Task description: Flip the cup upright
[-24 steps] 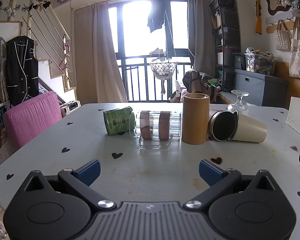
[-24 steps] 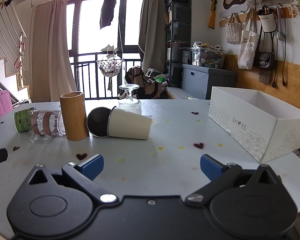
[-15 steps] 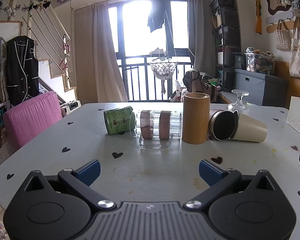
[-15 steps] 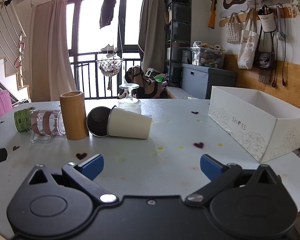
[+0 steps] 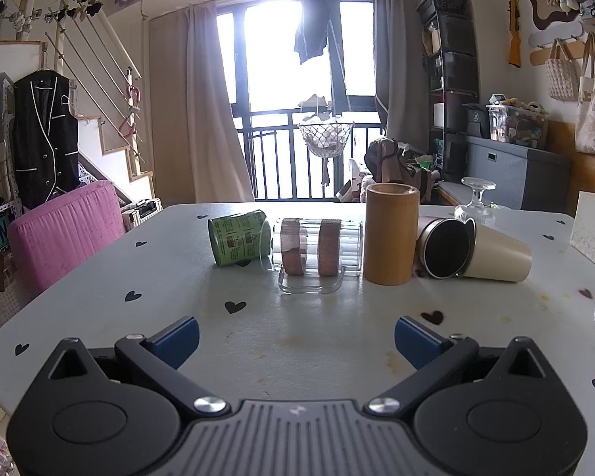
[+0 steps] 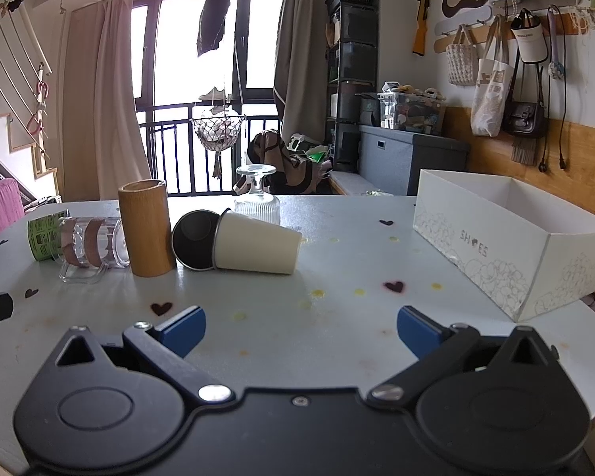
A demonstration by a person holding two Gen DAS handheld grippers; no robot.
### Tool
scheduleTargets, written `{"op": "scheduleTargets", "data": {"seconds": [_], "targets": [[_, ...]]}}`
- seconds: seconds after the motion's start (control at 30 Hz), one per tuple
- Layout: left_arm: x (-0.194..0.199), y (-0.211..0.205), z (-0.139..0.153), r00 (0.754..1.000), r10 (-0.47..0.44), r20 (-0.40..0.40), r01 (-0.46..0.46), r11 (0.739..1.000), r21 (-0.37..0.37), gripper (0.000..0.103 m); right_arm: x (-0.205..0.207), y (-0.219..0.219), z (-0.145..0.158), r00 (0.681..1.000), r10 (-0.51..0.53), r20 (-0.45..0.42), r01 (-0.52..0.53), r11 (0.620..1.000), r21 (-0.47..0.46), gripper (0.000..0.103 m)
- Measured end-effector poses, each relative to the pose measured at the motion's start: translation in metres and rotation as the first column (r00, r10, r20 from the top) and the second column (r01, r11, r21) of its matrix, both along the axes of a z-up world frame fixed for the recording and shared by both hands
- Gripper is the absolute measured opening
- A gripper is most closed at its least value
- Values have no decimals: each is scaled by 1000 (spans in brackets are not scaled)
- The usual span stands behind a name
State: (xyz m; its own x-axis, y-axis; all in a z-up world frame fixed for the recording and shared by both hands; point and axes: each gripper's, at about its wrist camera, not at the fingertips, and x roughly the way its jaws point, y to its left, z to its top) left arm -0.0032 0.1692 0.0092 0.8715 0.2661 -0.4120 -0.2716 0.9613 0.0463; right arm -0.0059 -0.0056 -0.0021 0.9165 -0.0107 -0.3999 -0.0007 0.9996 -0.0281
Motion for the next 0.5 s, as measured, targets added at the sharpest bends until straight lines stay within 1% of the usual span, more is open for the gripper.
{"op": "scheduleTargets", "data": {"seconds": [0.27, 0.5], "targets": [[-1, -1, 1, 1000, 2, -1, -2, 1000, 1, 103, 0, 0, 0, 1000, -1, -1, 1, 1000, -1, 103], [2, 10, -7, 1000, 9, -7, -9, 1000, -6, 103, 1, 1, -1, 1000, -1, -3, 1, 1000, 1, 103]]}}
